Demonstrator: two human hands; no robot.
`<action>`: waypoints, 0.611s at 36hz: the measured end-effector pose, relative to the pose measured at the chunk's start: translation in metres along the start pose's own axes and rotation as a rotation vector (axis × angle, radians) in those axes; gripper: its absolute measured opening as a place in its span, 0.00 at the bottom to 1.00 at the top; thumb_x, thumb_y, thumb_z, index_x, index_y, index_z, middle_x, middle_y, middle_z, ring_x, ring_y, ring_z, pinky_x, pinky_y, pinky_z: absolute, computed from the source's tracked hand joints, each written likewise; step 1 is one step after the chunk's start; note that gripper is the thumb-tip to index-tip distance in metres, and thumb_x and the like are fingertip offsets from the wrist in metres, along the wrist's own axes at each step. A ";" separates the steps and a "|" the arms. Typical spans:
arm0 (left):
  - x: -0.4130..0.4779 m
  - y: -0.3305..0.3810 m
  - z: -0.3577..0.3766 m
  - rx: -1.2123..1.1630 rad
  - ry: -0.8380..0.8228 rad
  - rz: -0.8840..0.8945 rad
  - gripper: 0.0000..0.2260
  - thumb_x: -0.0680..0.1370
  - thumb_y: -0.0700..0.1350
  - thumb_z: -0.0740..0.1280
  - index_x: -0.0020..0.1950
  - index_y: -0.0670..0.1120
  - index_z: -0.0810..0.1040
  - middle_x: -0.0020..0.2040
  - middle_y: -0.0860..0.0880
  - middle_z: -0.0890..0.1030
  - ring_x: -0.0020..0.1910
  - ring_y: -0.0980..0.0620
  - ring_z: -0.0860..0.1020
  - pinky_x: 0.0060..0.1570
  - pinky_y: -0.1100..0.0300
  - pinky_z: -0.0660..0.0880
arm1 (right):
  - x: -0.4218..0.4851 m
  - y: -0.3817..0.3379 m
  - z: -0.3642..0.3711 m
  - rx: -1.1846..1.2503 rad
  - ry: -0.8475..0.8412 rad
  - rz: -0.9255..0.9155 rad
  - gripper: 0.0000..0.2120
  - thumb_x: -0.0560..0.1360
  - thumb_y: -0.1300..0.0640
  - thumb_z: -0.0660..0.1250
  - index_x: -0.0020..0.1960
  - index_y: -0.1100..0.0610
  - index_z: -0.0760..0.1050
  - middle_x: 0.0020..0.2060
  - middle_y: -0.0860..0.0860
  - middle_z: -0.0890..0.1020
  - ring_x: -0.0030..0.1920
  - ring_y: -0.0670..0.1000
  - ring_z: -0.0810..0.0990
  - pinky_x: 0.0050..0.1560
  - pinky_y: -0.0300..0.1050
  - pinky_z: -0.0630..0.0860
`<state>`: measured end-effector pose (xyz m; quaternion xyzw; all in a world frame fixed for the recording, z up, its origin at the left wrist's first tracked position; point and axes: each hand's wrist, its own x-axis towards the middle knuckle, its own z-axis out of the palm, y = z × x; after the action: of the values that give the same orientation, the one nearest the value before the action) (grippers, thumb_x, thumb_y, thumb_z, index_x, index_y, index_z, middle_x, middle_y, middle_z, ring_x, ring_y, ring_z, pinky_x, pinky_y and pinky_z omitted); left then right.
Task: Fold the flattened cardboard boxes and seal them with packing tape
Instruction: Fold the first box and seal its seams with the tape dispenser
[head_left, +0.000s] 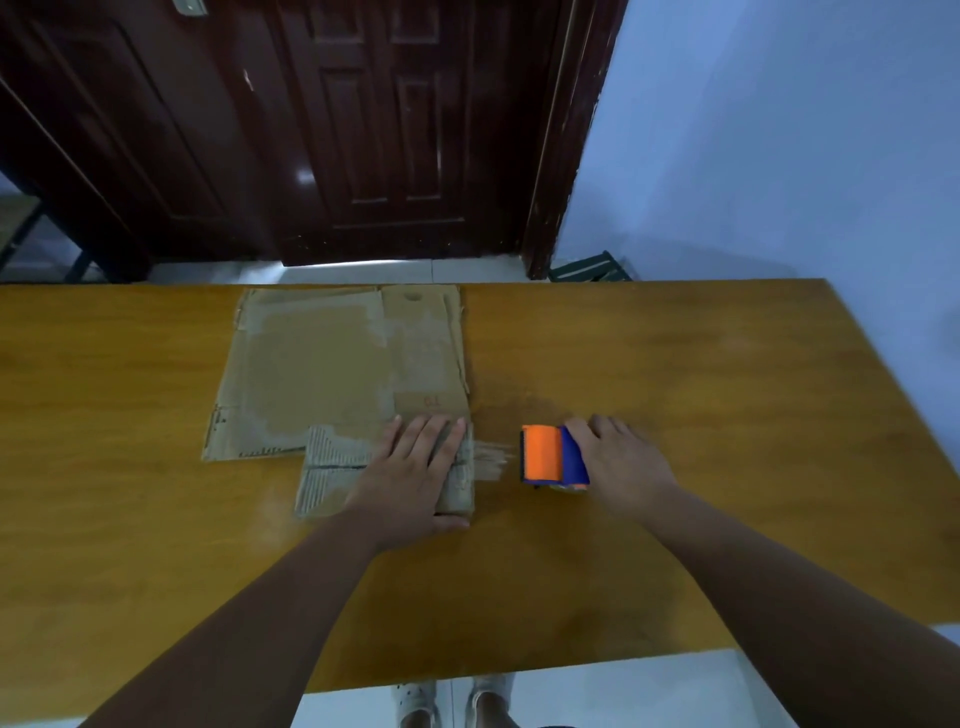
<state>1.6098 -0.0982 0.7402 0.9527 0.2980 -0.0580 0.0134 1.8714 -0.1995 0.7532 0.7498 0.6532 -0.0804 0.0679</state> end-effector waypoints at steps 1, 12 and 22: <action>0.000 0.000 0.000 0.000 0.003 -0.001 0.51 0.69 0.75 0.55 0.77 0.44 0.38 0.77 0.43 0.54 0.76 0.43 0.52 0.73 0.44 0.42 | 0.000 -0.002 -0.002 -0.032 0.003 -0.008 0.30 0.73 0.54 0.67 0.67 0.47 0.52 0.56 0.53 0.72 0.57 0.55 0.73 0.55 0.47 0.67; 0.000 0.003 -0.003 0.015 -0.013 -0.019 0.50 0.70 0.74 0.55 0.76 0.48 0.33 0.77 0.45 0.48 0.76 0.45 0.46 0.73 0.45 0.38 | -0.002 -0.029 -0.020 -0.198 -0.073 -0.031 0.35 0.71 0.51 0.65 0.70 0.42 0.47 0.56 0.55 0.74 0.55 0.57 0.75 0.54 0.51 0.65; -0.001 0.004 -0.006 -0.012 -0.026 0.044 0.44 0.73 0.71 0.57 0.66 0.66 0.21 0.76 0.39 0.35 0.76 0.40 0.39 0.71 0.39 0.39 | 0.004 -0.050 -0.042 -0.264 -0.145 -0.032 0.36 0.72 0.50 0.62 0.73 0.41 0.45 0.54 0.56 0.75 0.51 0.58 0.76 0.50 0.51 0.66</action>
<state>1.6122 -0.1016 0.7460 0.9582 0.2769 -0.0683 0.0242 1.8238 -0.1805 0.7932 0.7160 0.6635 -0.0490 0.2115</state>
